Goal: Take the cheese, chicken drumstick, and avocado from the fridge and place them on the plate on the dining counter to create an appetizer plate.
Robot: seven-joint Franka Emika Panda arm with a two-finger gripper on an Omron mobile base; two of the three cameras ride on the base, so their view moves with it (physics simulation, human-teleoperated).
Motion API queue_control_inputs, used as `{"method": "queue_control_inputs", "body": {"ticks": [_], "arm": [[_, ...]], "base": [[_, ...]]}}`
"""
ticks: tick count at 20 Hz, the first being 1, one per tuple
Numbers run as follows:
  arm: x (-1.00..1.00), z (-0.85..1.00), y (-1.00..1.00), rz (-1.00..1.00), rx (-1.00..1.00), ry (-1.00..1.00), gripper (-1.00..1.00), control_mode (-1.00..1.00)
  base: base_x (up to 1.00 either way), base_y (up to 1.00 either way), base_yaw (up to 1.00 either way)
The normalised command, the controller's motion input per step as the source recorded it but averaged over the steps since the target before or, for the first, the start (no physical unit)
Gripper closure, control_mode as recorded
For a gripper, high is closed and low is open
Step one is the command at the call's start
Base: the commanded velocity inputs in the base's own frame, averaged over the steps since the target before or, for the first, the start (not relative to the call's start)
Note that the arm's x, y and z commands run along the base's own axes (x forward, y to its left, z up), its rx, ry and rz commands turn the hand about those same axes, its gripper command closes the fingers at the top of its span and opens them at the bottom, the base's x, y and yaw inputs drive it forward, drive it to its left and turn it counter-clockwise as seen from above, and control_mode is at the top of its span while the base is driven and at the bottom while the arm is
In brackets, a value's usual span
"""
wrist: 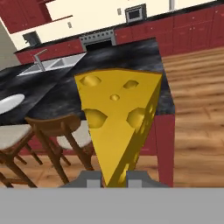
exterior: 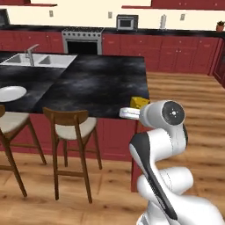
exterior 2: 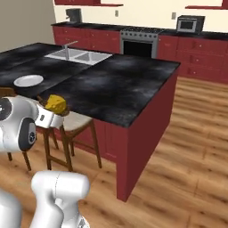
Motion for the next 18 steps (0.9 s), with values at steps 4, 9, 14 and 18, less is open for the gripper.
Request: {"method": "queue_control_inputs", "body": {"ticks": [4,9,14,18], "arm": [[0.00,0.00,0.00,0.00,0.00,0.00,1.00,1.00],[0.00,0.00,0.00,0.00,0.00,0.00,1.00,1.00],[0.00,0.00,0.00,0.00,0.00,0.00,1.00,1.00],[0.00,0.00,0.00,0.00,0.00,0.00,1.00,1.00]], "base": [[0.05,1.00,0.00],[0.12,1.00,-0.03],[0.17,1.00,-0.17],[0.05,1.00,-0.29]]}}
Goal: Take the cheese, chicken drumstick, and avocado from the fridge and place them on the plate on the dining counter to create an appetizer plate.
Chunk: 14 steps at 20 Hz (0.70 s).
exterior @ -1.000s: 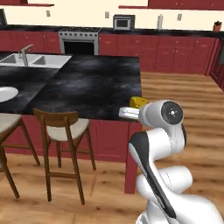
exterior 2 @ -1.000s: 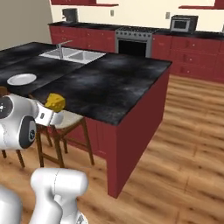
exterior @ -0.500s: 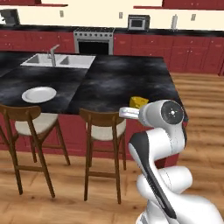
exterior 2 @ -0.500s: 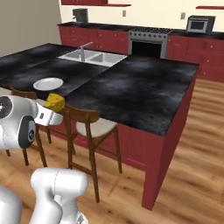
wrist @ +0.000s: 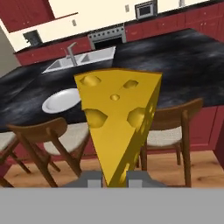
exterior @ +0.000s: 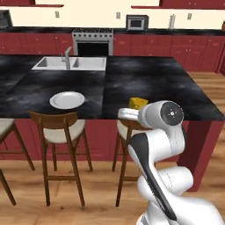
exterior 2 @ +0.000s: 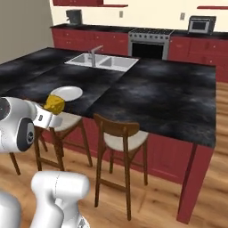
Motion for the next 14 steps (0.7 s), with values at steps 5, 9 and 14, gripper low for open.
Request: {"method": "queue_control_inputs", "body": {"ticks": [5,9,14], "arm": [[0.00,0.00,0.00,0.00,0.00,0.00,1.00,1.00],[0.00,0.00,0.00,0.00,0.00,0.00,1.00,1.00],[0.00,0.00,0.00,0.00,0.00,0.00,1.00,1.00]], "base": [[0.00,1.00,-0.44],[0.00,1.00,-0.47],[0.01,1.00,-0.42]]}}
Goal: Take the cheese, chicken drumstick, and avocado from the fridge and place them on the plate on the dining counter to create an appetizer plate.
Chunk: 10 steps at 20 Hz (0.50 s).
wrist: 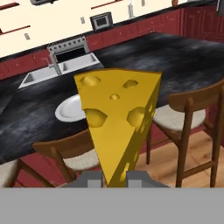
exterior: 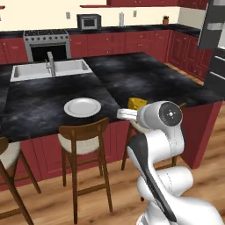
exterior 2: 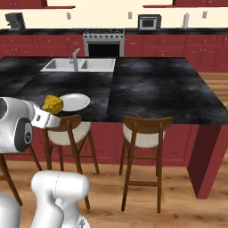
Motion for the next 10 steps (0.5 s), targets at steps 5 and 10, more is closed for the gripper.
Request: {"method": "queue_control_inputs", "body": {"ticks": [5,10], "arm": [[0.00,0.00,0.00,0.00,0.00,0.00,1.00,1.00],[0.00,0.00,0.00,0.00,0.00,0.00,1.00,1.00]], "base": [[0.24,1.00,-0.26],[0.93,0.18,-0.01]]}}
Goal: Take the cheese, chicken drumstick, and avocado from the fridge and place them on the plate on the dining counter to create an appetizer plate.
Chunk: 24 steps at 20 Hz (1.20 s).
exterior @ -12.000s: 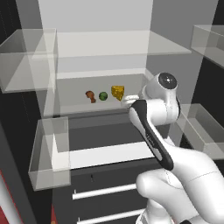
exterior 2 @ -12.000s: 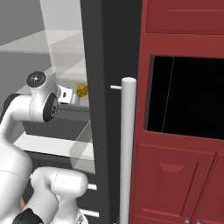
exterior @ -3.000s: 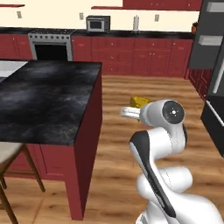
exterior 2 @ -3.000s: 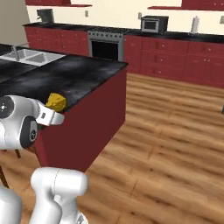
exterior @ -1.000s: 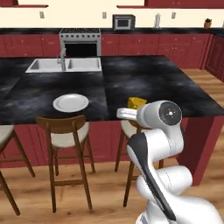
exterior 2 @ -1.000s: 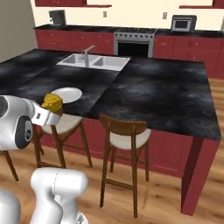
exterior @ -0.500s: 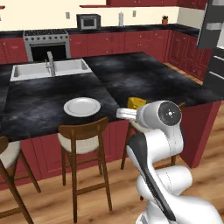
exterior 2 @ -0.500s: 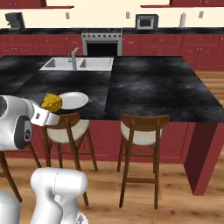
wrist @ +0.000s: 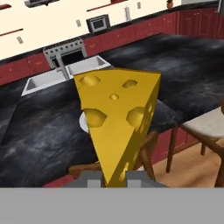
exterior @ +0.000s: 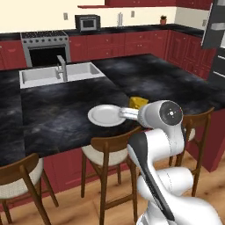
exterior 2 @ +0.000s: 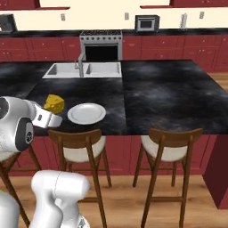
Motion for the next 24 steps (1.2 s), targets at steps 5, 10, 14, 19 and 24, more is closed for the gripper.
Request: {"method": "queue_control_inputs", "body": {"ticks": [5,10,14,19,24], "arm": [[0.00,0.00,0.00,0.00,0.00,0.00,1.00,1.00],[0.00,0.00,0.00,0.00,0.00,0.00,1.00,1.00],[0.40,-0.14,0.00,-0.02,0.00,-0.01,1.00,-1.00],[0.89,-0.30,0.00,-0.04,0.00,0.00,1.00,-1.00],[0.66,-0.32,0.00,-0.03,0.02,0.16,1.00,-1.00]], "base": [[0.85,-0.09,0.00],[0.48,0.01,0.00],[0.33,0.00,0.00],[0.00,0.00,0.00],[0.00,0.00,0.00]]}}
